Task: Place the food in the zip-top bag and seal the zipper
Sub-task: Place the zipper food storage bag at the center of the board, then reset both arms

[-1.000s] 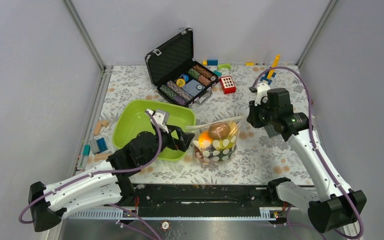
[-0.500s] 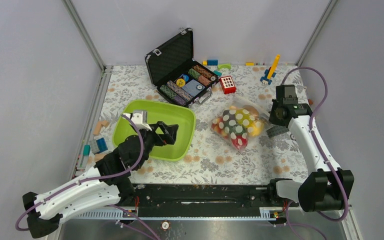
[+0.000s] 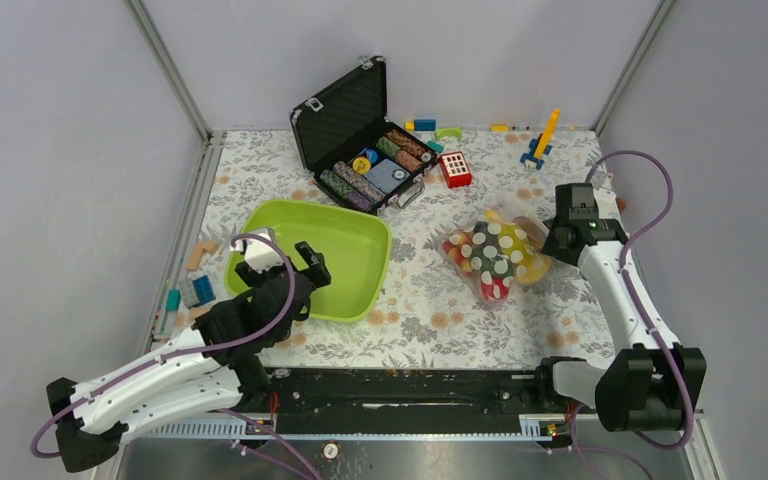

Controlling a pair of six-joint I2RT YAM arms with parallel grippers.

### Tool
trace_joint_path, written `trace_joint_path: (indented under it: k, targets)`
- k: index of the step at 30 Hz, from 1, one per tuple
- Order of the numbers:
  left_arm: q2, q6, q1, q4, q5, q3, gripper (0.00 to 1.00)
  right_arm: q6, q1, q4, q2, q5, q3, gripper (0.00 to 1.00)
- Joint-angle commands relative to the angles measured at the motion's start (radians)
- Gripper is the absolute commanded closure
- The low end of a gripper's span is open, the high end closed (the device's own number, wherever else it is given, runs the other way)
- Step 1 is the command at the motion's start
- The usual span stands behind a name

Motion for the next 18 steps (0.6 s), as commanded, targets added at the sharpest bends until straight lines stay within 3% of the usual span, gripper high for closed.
trace_joint_path:
  k: [1,2,3,8,18]
  targets:
    - [0.029,-0.119,0.008,-0.132,-0.084,0.076,0.01,0.041,-0.005,0.032,-0.095,0.026,-0.022,0.16]
    - [0.04,-0.126,0.013,-0.145,-0.082,0.083,0.01,0.045,-0.006,0.044,-0.116,0.015,-0.031,0.03]
    - [0.052,-0.129,0.019,-0.154,-0.077,0.09,0.01,0.052,-0.006,0.052,-0.137,0.006,-0.038,0.01]
    - [0.114,-0.094,0.122,-0.145,0.045,0.122,0.01,0.067,-0.006,0.112,-0.251,-0.041,-0.077,0.0]
    - [0.143,0.08,0.48,0.03,0.556,0.126,0.01,0.025,-0.006,0.392,-0.536,-0.213,-0.291,0.0]
